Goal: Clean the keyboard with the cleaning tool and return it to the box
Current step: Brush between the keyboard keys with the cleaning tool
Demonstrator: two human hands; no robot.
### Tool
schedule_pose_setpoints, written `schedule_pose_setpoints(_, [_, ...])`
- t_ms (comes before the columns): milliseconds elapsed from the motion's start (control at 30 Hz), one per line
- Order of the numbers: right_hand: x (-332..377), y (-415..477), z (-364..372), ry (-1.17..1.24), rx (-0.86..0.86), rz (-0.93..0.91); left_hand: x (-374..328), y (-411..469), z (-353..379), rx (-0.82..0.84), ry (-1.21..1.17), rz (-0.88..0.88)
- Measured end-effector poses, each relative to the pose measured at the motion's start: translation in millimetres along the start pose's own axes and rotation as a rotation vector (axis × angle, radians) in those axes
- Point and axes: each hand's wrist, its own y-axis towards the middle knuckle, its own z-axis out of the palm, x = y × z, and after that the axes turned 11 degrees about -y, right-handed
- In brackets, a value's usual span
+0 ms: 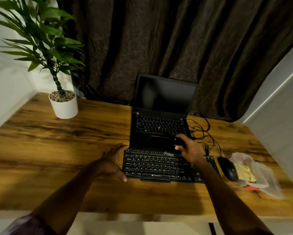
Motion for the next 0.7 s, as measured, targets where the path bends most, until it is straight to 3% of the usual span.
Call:
schedule_pose_setpoints(300, [13.6,9.7,12.8,0.048,0.014,-0.083,6.7,3.6,1.7,-0.011,-0.029,0.004])
schedule_pose_setpoints(700, [-28.1,0.8,-6.9,-0.045,-0.032,-0.014,8.2,4.7,1.0,-0.001,-0.030,0.008])
